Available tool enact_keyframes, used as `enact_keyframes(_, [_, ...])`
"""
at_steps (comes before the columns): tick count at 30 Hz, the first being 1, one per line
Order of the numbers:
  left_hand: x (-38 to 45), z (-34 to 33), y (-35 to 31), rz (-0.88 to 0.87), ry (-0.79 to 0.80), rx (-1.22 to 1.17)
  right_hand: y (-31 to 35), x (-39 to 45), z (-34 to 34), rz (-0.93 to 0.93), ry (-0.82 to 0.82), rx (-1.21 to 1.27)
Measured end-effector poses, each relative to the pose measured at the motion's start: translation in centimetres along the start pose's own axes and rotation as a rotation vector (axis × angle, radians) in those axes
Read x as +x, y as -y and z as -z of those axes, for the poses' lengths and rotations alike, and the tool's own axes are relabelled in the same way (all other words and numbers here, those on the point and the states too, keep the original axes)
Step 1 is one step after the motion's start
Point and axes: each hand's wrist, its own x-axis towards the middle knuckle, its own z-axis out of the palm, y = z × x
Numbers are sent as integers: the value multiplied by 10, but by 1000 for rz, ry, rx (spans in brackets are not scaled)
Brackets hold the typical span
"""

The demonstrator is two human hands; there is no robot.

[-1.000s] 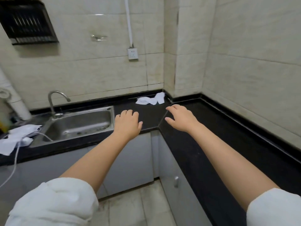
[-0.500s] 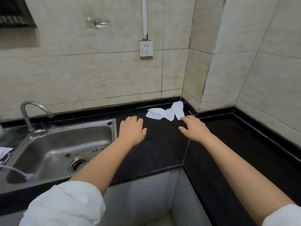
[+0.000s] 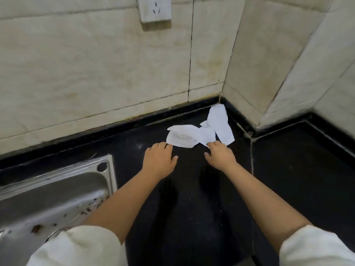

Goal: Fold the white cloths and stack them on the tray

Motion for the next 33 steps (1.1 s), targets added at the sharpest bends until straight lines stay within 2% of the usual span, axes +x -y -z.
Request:
enact_keyframes(9, [59,-47,16,45,129,-21,-11,99,-59,-52,-32,-121])
enact_keyframes(15, [80,-57,1,55,77,-74,-22,106,-55,51,-13,-166])
enact_keyframes(21, [76,-55,-14,43,-39,-108,-10,48,-5,267,28,205])
enact_keyframes(26, [48,-44,-24,-311,-249,-181,-15,-42,46,254,-10,407])
enact_keyframes(30, [5,-32,-50,-595,-165,-452,-28,-102,72,80,-45,557])
enact_keyframes(33, [-28,-31,-85,-826,-195,-503,-43,-147,82,-52,-21,597])
